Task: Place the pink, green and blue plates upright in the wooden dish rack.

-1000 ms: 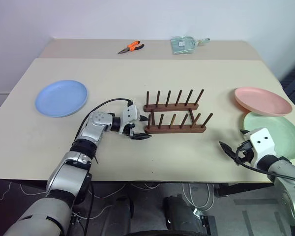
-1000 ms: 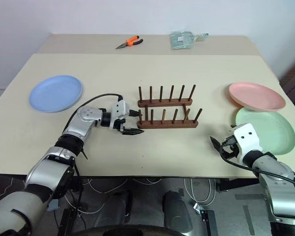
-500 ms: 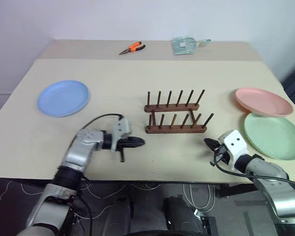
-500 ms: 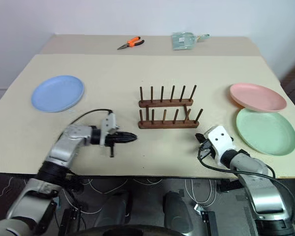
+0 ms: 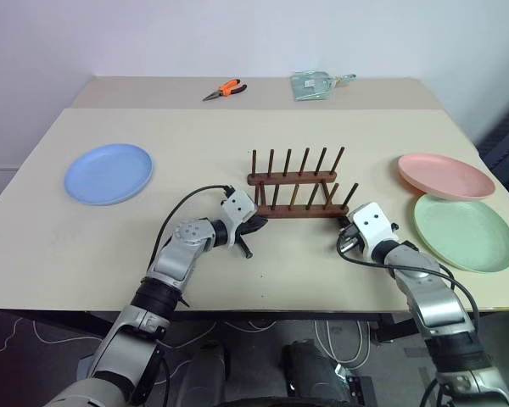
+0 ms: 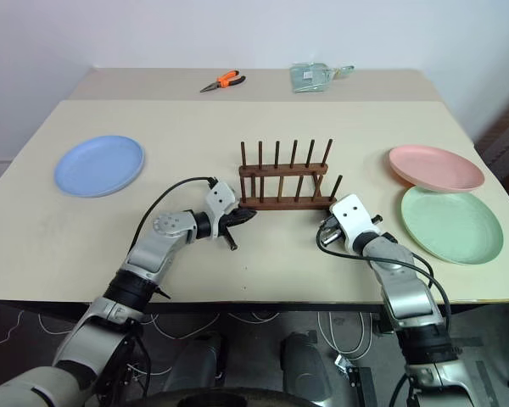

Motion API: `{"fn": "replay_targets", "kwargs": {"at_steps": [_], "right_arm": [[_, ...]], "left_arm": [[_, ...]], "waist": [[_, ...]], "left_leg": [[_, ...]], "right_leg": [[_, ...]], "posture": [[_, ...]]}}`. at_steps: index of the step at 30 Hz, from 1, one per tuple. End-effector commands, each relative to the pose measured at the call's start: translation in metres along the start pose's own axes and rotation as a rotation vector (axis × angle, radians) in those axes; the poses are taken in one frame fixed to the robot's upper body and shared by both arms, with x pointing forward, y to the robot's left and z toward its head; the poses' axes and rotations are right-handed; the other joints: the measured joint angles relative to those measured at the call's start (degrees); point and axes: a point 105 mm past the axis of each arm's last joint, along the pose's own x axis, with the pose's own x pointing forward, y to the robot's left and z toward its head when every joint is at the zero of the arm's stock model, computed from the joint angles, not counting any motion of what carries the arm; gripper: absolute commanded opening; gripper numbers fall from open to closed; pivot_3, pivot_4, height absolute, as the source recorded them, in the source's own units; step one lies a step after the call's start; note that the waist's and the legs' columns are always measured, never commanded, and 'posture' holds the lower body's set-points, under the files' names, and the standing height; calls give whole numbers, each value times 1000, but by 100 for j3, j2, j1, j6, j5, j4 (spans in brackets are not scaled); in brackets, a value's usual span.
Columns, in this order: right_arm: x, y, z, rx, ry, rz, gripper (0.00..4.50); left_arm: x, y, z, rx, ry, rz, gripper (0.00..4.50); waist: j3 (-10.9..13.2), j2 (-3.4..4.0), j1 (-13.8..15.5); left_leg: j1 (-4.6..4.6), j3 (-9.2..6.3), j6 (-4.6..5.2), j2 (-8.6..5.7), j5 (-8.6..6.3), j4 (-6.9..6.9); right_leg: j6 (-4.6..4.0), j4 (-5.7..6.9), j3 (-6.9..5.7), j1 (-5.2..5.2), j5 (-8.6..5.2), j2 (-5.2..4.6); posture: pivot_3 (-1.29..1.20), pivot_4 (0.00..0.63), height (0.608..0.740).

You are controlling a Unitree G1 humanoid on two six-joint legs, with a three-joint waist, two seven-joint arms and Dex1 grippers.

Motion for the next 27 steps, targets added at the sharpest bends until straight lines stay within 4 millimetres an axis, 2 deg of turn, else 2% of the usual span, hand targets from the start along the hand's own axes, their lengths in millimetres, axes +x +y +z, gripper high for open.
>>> {"fn": "replay_targets", "kwargs": {"at_steps": [1,4,6,8,13,17,21,24,27], "right_arm": [[5,-9,-3,4,8,-44,0],[5,-14,-2,3,6,-58,0],[-2,-17,-1,8,-4,-41,518],[-15,-28,6,5,-38,-54,1232],[-58,-59,30,-188,-83,-101,3719],[-76,-82,32,-307,-24,-137,3719],[-86,-120,32,-414,50,-231,3719],[-81,-145,15,-599,184,-290,3719],[-74,-162,7,-706,238,-320,3719]], "left_arm": [[-6,19,-24,-44,78,98,28],[-5,19,-24,-38,75,93,28],[-8,16,-22,-27,56,73,0],[-13,15,-16,-17,17,53,0],[-40,35,6,13,-93,88,0],[-51,43,23,14,-167,71,0],[-55,40,48,77,-230,-26,0],[-49,16,65,122,-243,-198,0],[-46,-8,74,144,-252,-321,0]], "waist": [[0,0,-2],[-1,1,3],[-1,1,4],[0,1,8],[7,10,-4],[11,10,13],[14,7,47],[16,6,42],[16,6,29]], "left_leg": [[-1,0,0,0,0,-1],[-1,0,0,0,0,-2],[-1,0,0,0,0,-3],[-3,0,0,0,0,-5],[-21,1,1,0,-1,-19],[-23,3,1,0,-1,-17],[-31,4,1,-2,-2,-14],[-42,6,1,-5,-2,-8],[-40,11,1,-5,-2,-17]], "right_leg": [[2,0,0,-1,1,0],[16,0,0,-1,8,0],[17,-1,0,0,7,0],[18,-2,0,-2,6,0],[27,-1,1,-26,4,-2],[9,-2,0,-28,-5,-2],[6,-13,0,-26,-7,-6],[5,-16,0,-30,-7,-9],[4,-21,1,-31,-7,-11]], "posture": [[0,150,740],[0,150,740],[0,150,740],[0,150,740],[0,150,740],[0,150,740],[0,150,740],[0,150,740],[0,150,740]]}}
